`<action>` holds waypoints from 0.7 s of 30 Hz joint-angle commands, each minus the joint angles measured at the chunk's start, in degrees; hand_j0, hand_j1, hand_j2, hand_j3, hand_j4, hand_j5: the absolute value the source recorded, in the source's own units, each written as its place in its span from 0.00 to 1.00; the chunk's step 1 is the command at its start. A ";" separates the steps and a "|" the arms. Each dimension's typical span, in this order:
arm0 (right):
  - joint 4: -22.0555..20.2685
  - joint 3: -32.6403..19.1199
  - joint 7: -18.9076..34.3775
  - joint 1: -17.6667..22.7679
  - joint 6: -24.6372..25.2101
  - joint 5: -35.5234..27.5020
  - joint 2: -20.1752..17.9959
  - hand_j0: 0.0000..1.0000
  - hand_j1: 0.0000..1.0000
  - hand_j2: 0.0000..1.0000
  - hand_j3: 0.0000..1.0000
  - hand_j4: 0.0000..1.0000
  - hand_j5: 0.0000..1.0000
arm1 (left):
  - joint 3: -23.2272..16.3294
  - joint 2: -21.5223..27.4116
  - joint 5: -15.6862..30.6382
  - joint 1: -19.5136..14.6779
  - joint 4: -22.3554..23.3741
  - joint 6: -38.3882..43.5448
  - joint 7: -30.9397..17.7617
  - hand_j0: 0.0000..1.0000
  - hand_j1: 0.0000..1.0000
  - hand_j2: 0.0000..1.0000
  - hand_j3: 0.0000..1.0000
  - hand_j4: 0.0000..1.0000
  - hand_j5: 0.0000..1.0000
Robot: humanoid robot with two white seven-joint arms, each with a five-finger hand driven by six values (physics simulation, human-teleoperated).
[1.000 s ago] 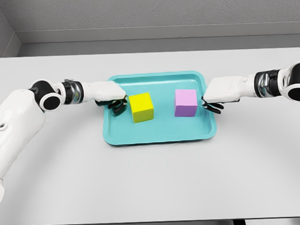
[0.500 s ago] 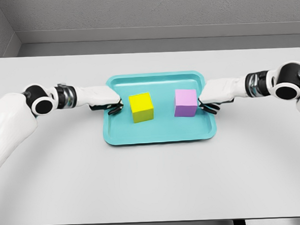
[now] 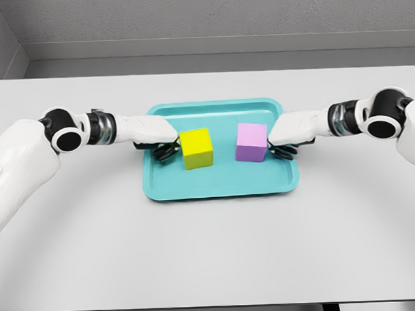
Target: Push two cubes
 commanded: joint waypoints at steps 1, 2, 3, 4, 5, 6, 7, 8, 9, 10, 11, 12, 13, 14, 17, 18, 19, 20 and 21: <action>0.10 -0.02 -0.01 0.00 0.12 0.09 0.64 0.02 0.02 0.02 0.02 0.02 0.02 | 0.35 -0.27 0.24 0.00 0.22 0.11 -0.01 0.00 0.00 0.00 0.00 0.00 0.00; 0.10 -0.02 -0.01 0.00 0.12 0.09 0.90 0.02 0.02 0.02 0.02 0.02 0.02 | 0.52 -0.27 0.24 -0.09 0.31 0.11 -0.01 0.00 0.00 0.00 0.00 0.00 0.00; 0.10 -0.02 -0.01 -0.26 0.12 0.09 0.82 0.02 0.02 0.02 0.02 0.02 0.02 | 0.52 -0.70 0.24 -0.26 0.22 0.11 -0.01 0.00 0.00 0.00 0.00 0.00 0.00; 0.10 -0.02 -0.01 -0.35 0.12 0.09 0.90 0.02 0.02 0.02 0.02 0.02 0.02 | 0.52 -1.14 0.15 -0.35 0.22 0.11 -0.01 0.00 0.00 0.00 0.00 0.00 0.00; 0.10 -0.02 -0.01 -0.44 0.12 0.09 0.90 0.02 0.02 0.02 0.02 0.02 0.02 | 0.52 -1.50 0.24 -0.44 0.22 0.11 -0.01 0.00 0.00 0.00 0.00 0.00 0.00; 0.54 -0.11 -0.01 -0.44 0.12 0.09 0.99 0.02 0.02 0.02 0.02 0.02 0.02 | 0.61 -1.76 0.15 -0.53 0.22 0.11 -0.01 0.00 0.00 0.00 0.00 0.00 0.00; 1.33 -0.11 -0.01 -0.79 0.12 0.09 1.52 0.02 0.02 0.02 0.02 0.02 0.02 | 0.61 -1.85 0.24 -0.53 0.22 0.11 -0.01 0.00 0.00 0.00 0.00 0.00 0.00; 1.42 -0.20 -0.01 -0.88 0.12 0.09 1.52 0.02 0.02 0.02 0.02 0.02 0.02 | 0.79 -1.93 0.24 -0.61 0.22 0.11 -0.01 0.00 0.00 0.00 0.00 0.00 0.00; 1.42 -0.11 -0.01 -0.88 0.12 0.17 1.87 0.02 0.02 0.02 0.02 0.02 0.02 | 0.87 -2.55 0.24 -0.70 0.22 0.11 -0.01 0.00 0.00 0.00 0.00 0.00 0.00; 1.42 -0.11 -0.01 -0.97 0.12 0.17 1.96 0.02 0.02 0.02 0.02 0.02 0.02 | 0.87 -2.64 0.15 -0.79 0.22 0.11 -0.01 0.00 0.00 0.00 0.00 0.00 0.00; 1.42 -0.11 -0.01 -1.14 0.12 0.17 2.05 0.02 0.02 0.02 0.02 0.02 0.02 | 0.96 -2.64 0.15 -0.79 0.22 0.11 -0.01 0.00 0.00 0.00 0.00 0.00 0.00; 1.42 -0.11 -0.01 -1.23 0.12 0.17 2.49 0.02 0.02 0.02 0.02 0.02 0.02 | 0.87 -2.64 0.15 -0.79 0.22 0.11 -0.01 0.00 0.00 0.00 0.00 0.00 0.00; 1.50 -0.11 -0.01 -1.23 0.12 0.17 2.84 0.02 0.02 0.02 0.02 0.02 0.02 | 0.87 -2.73 0.15 -0.79 0.22 0.11 -0.01 0.00 0.00 0.00 0.00 0.00 0.00; 1.50 -0.02 -0.01 -1.23 0.12 0.17 3.28 0.02 0.02 0.02 0.02 0.02 0.02 | 0.96 -2.81 0.15 -0.79 0.22 0.11 -0.01 0.00 0.00 0.00 0.00 0.00 0.00; 1.42 -0.02 -0.01 -1.23 0.12 0.44 3.72 0.02 0.02 0.02 0.02 0.02 0.02 | 1.14 -2.64 0.15 -0.97 0.40 0.11 -0.01 0.00 0.00 0.00 0.00 0.00 0.00; 1.42 -0.02 -0.01 -1.23 0.12 0.96 3.80 0.02 0.02 0.02 0.02 0.02 0.02 | 1.14 -2.46 0.15 -1.58 1.36 0.11 -0.01 0.00 0.00 0.00 0.00 0.00 0.00; 1.50 -0.02 -0.01 -1.23 0.12 0.96 3.72 0.02 0.02 0.02 0.02 0.02 0.02 | 1.31 -2.29 0.15 -1.93 2.68 0.11 -0.01 0.00 0.00 0.00 0.00 0.00 0.00; 2.38 -0.37 -0.01 -1.23 0.12 0.96 3.37 0.03 0.03 0.03 0.03 0.03 0.03 | 2.72 -2.11 0.15 -2.29 3.65 0.11 -0.01 0.00 0.00 0.00 0.00 0.00 0.00; 4.84 -0.81 -0.01 -1.32 0.12 0.96 3.28 0.03 0.03 0.03 0.03 0.03 0.03 | 4.91 -1.76 0.24 -2.29 4.88 0.11 -0.01 0.00 0.00 0.00 0.00 0.00 0.00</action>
